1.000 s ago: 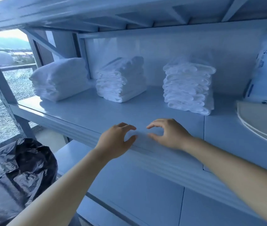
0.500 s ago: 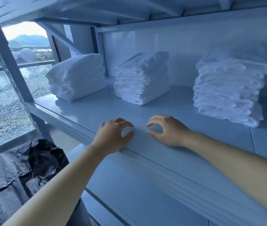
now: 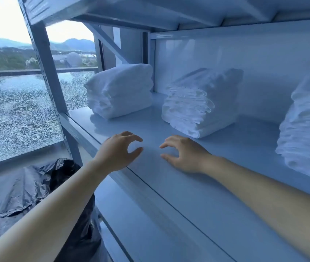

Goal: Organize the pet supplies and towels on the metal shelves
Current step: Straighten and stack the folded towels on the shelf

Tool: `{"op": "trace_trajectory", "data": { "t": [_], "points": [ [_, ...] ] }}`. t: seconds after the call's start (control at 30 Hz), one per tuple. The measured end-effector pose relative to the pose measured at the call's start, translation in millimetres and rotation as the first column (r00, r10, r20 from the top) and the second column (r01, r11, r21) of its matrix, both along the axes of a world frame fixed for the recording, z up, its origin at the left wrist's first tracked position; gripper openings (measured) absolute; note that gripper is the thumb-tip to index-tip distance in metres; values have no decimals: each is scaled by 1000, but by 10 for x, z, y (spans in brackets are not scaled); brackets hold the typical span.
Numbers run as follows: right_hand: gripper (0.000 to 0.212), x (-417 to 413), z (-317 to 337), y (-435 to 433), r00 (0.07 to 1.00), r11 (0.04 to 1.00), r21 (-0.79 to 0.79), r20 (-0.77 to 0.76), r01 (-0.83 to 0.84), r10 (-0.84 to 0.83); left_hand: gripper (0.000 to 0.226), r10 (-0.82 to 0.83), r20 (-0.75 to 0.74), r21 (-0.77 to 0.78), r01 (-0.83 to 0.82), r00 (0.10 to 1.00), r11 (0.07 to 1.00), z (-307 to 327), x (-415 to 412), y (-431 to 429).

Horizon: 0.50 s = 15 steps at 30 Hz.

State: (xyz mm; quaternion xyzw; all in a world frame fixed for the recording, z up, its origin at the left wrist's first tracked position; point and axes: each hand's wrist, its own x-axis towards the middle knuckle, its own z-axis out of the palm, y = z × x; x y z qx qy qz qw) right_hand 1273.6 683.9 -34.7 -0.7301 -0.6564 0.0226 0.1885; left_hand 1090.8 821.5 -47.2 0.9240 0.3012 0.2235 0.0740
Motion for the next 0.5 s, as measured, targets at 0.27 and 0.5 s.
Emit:
{"op": "trace_trajectory", "data": {
  "t": [0.27, 0.5],
  "points": [
    [39, -49, -43, 866, 999, 1000, 11, -15, -29, 30, 35, 62, -66, 107, -55, 996, 993, 92, -88, 664],
    [58, 12, 40, 1677, 998, 995, 97, 58, 25, -30, 36, 100, 107, 161, -117, 989, 980, 232, -188, 1498]
  ]
}}
